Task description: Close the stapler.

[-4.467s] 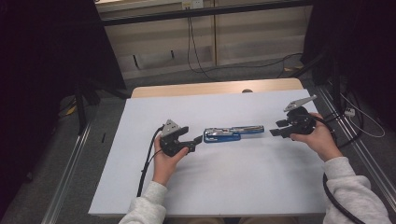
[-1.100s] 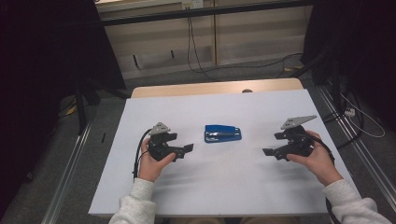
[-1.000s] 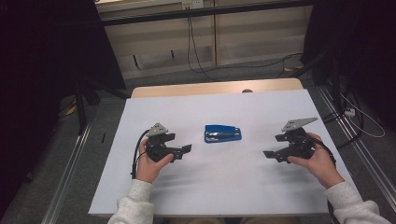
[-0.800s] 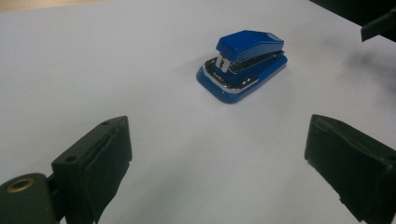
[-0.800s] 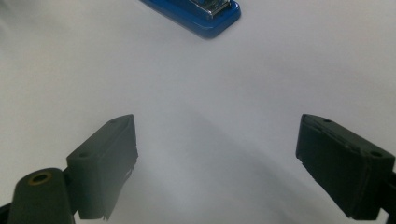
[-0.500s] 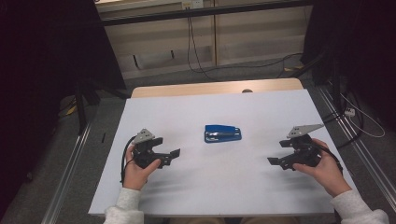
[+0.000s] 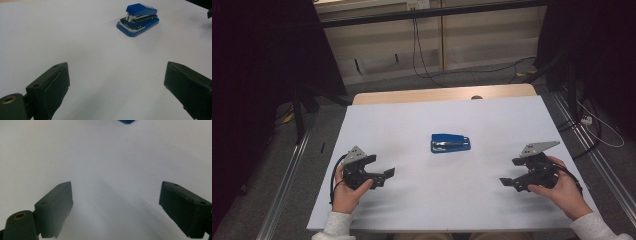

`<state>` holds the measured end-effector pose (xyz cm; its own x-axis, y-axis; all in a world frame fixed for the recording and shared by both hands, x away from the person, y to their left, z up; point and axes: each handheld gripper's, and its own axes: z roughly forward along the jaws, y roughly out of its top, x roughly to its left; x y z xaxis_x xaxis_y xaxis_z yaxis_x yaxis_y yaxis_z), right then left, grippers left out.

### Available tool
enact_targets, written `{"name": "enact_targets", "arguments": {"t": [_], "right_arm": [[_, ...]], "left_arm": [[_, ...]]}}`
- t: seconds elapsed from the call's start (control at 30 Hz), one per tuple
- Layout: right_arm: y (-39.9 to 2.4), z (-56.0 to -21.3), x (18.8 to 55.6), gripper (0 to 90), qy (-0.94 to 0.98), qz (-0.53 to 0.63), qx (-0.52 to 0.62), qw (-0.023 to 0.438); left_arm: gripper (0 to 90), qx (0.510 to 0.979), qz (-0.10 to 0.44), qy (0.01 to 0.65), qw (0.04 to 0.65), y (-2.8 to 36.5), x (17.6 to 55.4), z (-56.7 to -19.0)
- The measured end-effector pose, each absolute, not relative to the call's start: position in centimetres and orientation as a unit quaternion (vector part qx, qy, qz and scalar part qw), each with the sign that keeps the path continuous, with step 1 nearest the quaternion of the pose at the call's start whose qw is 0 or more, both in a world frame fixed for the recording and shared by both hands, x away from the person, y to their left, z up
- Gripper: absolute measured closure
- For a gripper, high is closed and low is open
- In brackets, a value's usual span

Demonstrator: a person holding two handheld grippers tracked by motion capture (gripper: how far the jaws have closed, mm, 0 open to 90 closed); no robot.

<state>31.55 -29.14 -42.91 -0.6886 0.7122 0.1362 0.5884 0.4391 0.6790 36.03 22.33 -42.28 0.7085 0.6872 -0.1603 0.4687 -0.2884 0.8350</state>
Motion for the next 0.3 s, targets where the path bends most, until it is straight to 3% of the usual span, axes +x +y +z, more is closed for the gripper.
{"name": "enact_targets", "arguments": {"t": [0.3], "right_arm": [[-29.4,-42.9,31.2,11.3,0.841,0.368,0.386,0.089]], "left_arm": [[6.3,0.797,0.121,0.367,0.465,23.8,35.1,-42.4]]}}
